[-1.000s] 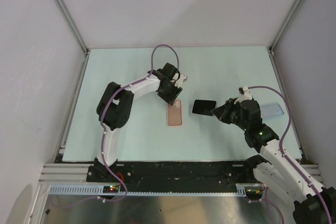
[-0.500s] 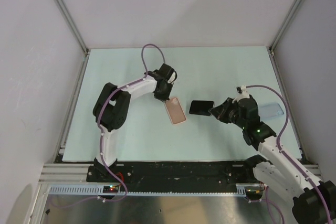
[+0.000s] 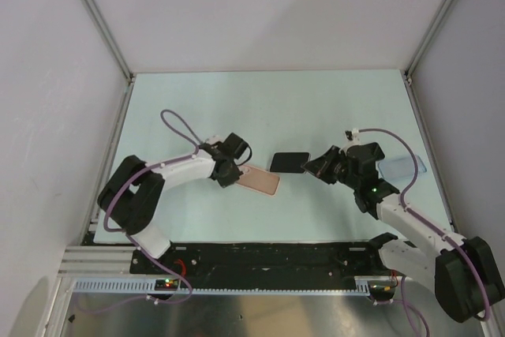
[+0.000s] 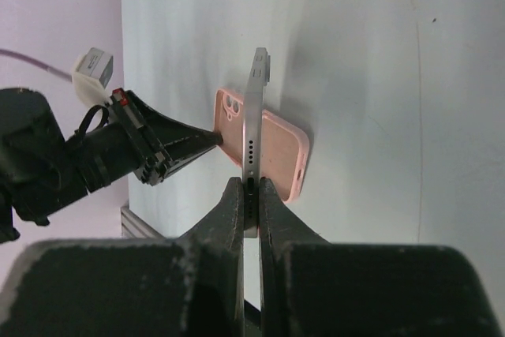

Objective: Put the phone into the phone case

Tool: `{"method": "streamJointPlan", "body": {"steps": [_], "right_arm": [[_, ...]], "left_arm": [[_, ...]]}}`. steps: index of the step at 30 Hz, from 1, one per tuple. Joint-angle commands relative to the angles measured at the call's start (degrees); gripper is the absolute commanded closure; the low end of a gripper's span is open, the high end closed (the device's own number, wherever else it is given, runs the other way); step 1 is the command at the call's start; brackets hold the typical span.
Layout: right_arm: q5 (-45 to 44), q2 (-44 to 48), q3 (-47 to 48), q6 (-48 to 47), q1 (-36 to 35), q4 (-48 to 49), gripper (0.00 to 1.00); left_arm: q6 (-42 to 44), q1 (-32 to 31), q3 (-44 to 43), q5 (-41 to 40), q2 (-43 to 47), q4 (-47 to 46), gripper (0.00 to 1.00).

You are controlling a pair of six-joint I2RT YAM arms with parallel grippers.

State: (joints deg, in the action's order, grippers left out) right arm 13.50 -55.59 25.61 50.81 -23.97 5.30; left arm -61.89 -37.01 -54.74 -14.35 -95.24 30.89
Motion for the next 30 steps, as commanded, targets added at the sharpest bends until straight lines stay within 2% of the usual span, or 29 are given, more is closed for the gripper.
{"method": "streamJointPlan", "body": {"steps": [1, 6, 10, 11, 14, 16, 20, 22, 24, 30], "right_arm": [[2.7, -2.2, -0.5, 4.8, -1.7, 11.4, 1.00], [2.5, -3.4, -1.0, 5.6, -3.4, 12.9, 1.00], [2.6, -3.0, -1.7, 5.9, -3.6, 12.8, 1.00], [2.6, -2.9, -2.0, 6.1, -3.6, 12.7, 1.00], [2.9, -3.1, -2.9, 6.6, -3.6, 13.4, 1.00], [3.1, -3.4, -3.5, 7.1, -3.6, 14.0, 1.00], [3.9, -3.6, -4.7, 7.8, -3.5, 15.3, 1.00], [4.1, -3.3, -5.3, 8.3, -3.5, 15.7, 1.00], [4.3, -3.0, -5.9, 8.7, -3.6, 15.9, 1.00], [5.4, -3.8, -8.1, 10.7, -3.8, 18.5, 1.00]], "left_arm": [[-21.6, -4.2, 3.7, -1.2, 4.0, -0.5, 1.00], [-28.5, -8.5, 3.7, -0.6, 3.5, -0.5, 1.00], [-29.0, -9.6, 3.4, 0.4, 3.7, -0.6, 0.98], [-28.6, -9.7, 3.2, 0.6, 4.2, -0.6, 0.94], [-25.9, -10.0, 2.5, 1.4, 5.9, -1.3, 0.70], [-24.5, -10.2, 2.3, 1.3, 7.3, -1.4, 0.57], [-22.2, -10.3, 3.4, 1.3, 10.0, -1.4, 0.47], [-21.4, -10.3, 4.6, 0.3, 11.5, -1.4, 0.46], [-20.1, -9.9, 5.6, -1.5, 13.1, -1.6, 0.50], [-9.9, -6.3, 4.7, -2.4, 13.1, -3.2, 0.80]]}}
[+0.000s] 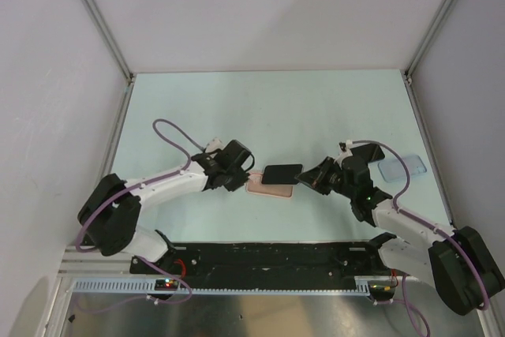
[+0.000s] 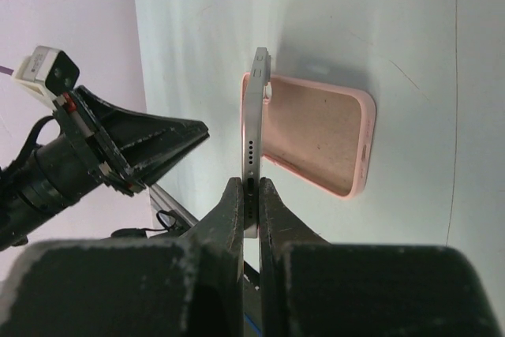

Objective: Put the phone into the phone case

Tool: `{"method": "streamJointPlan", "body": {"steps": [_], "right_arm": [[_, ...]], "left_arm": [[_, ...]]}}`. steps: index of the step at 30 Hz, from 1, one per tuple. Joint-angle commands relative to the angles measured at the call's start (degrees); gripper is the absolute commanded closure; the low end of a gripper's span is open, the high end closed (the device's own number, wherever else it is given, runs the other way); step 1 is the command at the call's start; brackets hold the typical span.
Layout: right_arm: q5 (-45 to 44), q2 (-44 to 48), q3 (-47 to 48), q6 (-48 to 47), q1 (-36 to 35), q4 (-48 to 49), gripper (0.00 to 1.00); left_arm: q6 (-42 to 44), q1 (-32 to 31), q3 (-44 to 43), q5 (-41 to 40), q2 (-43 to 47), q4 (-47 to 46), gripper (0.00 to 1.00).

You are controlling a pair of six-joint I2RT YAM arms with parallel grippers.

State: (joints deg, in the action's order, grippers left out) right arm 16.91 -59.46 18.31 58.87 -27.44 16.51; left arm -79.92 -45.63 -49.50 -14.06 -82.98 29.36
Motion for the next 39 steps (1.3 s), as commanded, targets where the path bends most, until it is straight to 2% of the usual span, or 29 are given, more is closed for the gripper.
{"method": "streamJointPlan", "body": {"steps": [1, 4, 7, 16, 31, 39], "right_arm": [[2.2, -0.3, -1.2, 2.9, -0.3, 8.1, 1.00], [3.0, -1.4, -1.9, 3.9, -0.6, 9.8, 1.00], [3.2, -2.7, -2.4, 4.5, -0.9, 11.3, 1.00], [4.3, -5.7, -4.0, 6.0, -1.3, 14.9, 1.00], [4.2, -1.0, -8.0, 6.4, -2.0, 12.2, 1.00], [1.0, -4.0, -9.0, 6.7, -2.6, 13.6, 1.00]], "left_arm": [[9.7, 3.0, -0.8, -2.2, 0.3, -2.1, 0.86], [12.8, 4.7, -0.9, -1.1, -1.5, -3.0, 0.97], [15.1, 5.9, -0.9, 0.9, -4.1, -5.1, 1.00], [18.8, 5.9, -2.4, 6.5, -11.7, -11.4, 1.00], [17.6, 4.4, -2.0, 8.3, -13.9, -14.4, 1.00], [16.9, 3.7, -2.0, 8.7, -14.2, -14.9, 1.00]]}}
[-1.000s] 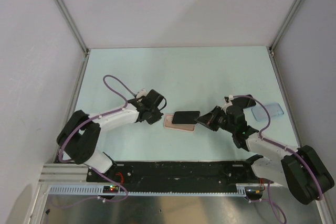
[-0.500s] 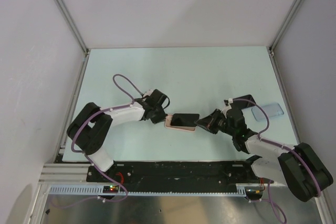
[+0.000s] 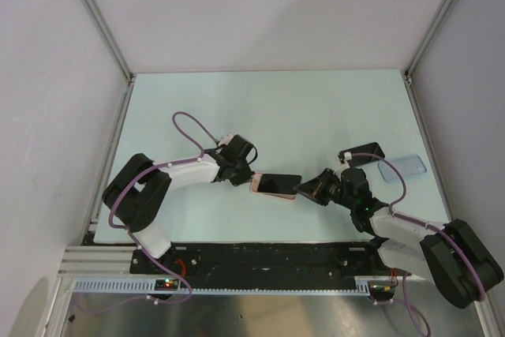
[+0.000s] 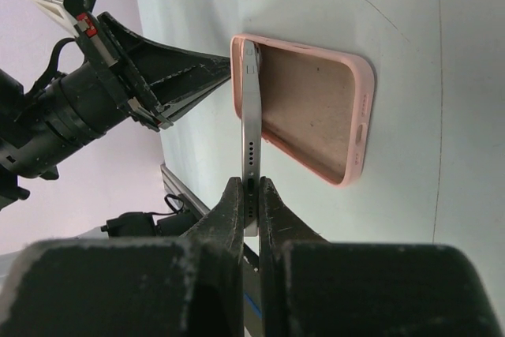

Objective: Put the phone into the phone case

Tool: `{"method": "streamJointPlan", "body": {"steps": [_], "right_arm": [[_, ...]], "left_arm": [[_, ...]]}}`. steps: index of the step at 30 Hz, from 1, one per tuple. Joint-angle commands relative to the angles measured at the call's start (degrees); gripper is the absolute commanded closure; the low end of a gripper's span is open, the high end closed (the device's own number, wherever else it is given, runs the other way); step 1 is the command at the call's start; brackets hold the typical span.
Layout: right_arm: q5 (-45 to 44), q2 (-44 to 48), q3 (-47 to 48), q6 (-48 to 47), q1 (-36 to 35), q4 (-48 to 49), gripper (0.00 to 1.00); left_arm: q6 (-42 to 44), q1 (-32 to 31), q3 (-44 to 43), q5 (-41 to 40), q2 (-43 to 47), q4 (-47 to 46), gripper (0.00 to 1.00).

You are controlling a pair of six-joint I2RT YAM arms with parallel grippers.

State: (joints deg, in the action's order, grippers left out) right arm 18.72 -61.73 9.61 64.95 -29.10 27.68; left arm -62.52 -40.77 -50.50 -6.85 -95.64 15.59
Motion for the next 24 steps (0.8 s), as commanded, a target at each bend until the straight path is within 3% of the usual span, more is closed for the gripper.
{"method": "streamJointPlan", "body": {"steps": [1, 19, 24], "right_arm": [[-1.2, -2.3, -0.4, 0.8, -1.0, 2.7, 1.00], [-5.8, -16.8, 0.8, -0.7, -5.3, 10.0, 1.00], [-5.8, -17.6, 3.3, -2.8, -5.3, 6.4, 1.00]], "left_arm": [[-0.5, -1.3, -0.9, 1.7, -1.5, -1.1, 1.00], [-0.1, -1.9, -0.8, 3.1, -1.5, -1.8, 1.00], [0.1, -1.9, -1.0, 3.2, -1.3, -1.8, 1.00]]}}
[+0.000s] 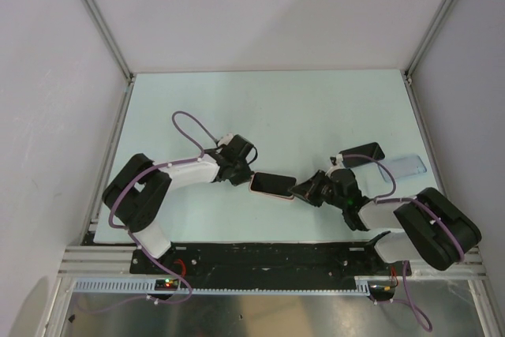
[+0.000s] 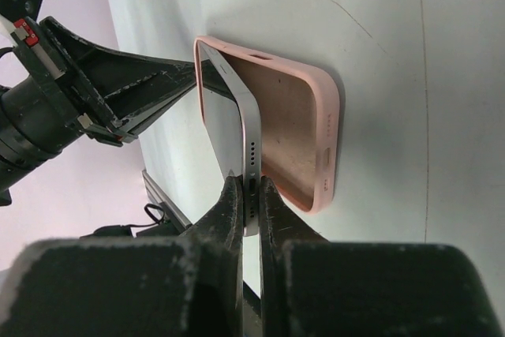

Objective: Put the phone into the phone case

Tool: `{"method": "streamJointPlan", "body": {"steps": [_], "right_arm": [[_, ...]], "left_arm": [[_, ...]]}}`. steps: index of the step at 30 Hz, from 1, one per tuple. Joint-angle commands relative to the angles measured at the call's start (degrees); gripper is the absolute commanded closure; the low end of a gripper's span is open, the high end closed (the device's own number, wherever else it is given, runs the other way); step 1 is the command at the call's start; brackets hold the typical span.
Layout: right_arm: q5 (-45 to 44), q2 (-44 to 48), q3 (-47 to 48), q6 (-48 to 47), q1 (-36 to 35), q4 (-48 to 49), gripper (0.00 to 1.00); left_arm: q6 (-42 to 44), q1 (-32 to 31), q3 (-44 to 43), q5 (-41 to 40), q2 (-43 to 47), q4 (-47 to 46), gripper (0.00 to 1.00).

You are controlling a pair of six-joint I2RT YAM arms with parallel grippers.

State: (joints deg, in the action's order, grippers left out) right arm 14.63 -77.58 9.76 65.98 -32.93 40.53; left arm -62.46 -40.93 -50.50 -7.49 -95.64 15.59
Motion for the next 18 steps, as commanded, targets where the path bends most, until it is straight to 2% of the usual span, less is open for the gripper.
{"method": "streamJointPlan", "body": {"steps": [1, 3, 8, 12, 18], "right_arm": [[-2.1, -1.0, 3.9, -4.6, -1.5, -8.7, 1.00], [-3.4, 1.0, 5.5, -6.3, -1.6, -13.3, 0.97], [-7.0, 7.2, 8.3, -9.8, -1.3, -23.9, 0.75], [-8.4, 11.0, 10.1, -12.0, -1.0, -30.5, 0.62], [-10.3, 15.0, 11.5, -14.7, -0.4, -37.3, 0.56]], "left_arm": [[0.1, -1.7, -1.0, 3.8, -1.2, -1.9, 1.00], [0.2, -1.8, -0.9, 3.7, -1.1, -1.9, 1.00], [0.2, -1.7, -0.9, 3.6, -1.0, -1.9, 1.00], [0.3, -1.6, -0.8, 3.5, -1.0, -1.9, 1.00], [0.4, -1.3, -1.0, 3.5, -0.9, -1.9, 1.00]]}}
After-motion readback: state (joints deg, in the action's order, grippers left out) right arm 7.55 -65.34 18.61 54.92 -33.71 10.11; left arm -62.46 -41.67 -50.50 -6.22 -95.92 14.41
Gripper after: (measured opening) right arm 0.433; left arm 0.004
